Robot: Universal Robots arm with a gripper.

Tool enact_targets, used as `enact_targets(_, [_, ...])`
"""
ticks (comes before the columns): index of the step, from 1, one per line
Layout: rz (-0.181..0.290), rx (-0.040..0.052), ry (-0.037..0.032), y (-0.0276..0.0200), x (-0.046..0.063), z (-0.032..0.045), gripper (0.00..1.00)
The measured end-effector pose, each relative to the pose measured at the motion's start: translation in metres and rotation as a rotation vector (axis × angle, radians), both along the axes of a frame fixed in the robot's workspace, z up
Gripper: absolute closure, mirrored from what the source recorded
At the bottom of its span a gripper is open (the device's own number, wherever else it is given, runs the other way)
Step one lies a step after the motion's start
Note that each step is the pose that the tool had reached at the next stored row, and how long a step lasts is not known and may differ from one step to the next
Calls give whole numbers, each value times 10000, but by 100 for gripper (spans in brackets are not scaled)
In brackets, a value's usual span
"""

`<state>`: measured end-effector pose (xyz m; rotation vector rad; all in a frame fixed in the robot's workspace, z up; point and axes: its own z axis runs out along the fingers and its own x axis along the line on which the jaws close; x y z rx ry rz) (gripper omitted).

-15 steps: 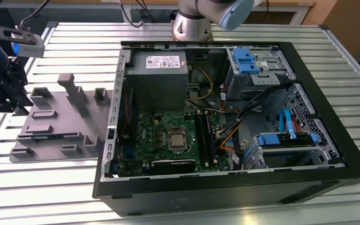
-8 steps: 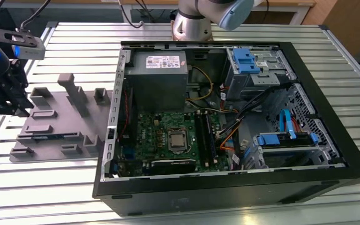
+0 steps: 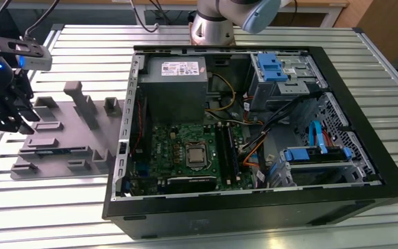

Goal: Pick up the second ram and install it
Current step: 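Pick up the second ram and move it above second insertion slot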

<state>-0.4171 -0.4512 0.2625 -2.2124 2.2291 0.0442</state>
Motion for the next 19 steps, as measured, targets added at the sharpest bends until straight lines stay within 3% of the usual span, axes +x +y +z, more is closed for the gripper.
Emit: enact_targets(19, [128,-3,0,-32,0,-234,62])
